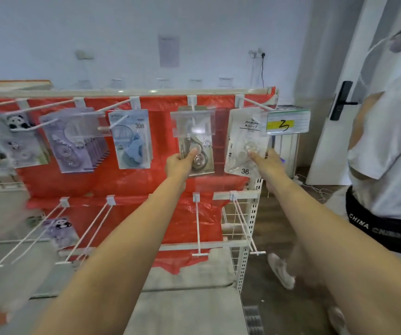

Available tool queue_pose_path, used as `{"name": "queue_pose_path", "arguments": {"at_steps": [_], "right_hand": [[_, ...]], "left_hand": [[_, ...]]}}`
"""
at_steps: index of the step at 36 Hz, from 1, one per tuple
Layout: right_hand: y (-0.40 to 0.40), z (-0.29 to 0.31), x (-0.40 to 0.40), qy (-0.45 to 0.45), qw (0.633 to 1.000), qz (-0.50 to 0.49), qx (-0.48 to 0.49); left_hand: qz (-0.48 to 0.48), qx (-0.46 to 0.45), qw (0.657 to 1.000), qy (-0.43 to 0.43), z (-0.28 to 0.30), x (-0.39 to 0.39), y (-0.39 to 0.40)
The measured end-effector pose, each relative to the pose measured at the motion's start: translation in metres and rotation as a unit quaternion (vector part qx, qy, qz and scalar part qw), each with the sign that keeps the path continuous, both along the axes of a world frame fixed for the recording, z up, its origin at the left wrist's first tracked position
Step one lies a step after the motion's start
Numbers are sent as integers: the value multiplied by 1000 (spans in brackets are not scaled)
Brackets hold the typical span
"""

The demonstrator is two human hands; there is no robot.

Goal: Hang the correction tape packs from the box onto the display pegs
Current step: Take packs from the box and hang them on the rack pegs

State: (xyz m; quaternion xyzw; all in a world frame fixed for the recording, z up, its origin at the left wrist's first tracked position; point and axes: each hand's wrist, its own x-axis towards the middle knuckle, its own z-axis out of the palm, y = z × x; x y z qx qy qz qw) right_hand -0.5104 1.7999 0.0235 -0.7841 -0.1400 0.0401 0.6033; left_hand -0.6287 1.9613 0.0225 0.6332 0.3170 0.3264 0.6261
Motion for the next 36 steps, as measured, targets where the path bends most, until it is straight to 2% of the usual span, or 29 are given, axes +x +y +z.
{"name": "queue_pose_path", "arguments": {"at_steps": [11, 18, 26, 32, 36], "right_hand": [[29, -4, 46, -64, 997, 8, -47], [44, -2, 58, -71, 996, -4, -53], [49, -14, 51, -97, 994, 4, -52], [45, -17, 39, -90, 996, 16, -6], [42, -21, 25, -73, 997, 20, -23]], "left_hand": [[46, 40, 998, -2, -9, 38, 18], [57, 59, 997, -3, -10, 48, 29], [51, 65, 997, 9, -14, 46, 29], [26, 50, 998, 27, -22, 38, 28], [9, 68, 997, 42, -28, 27, 21]]}}
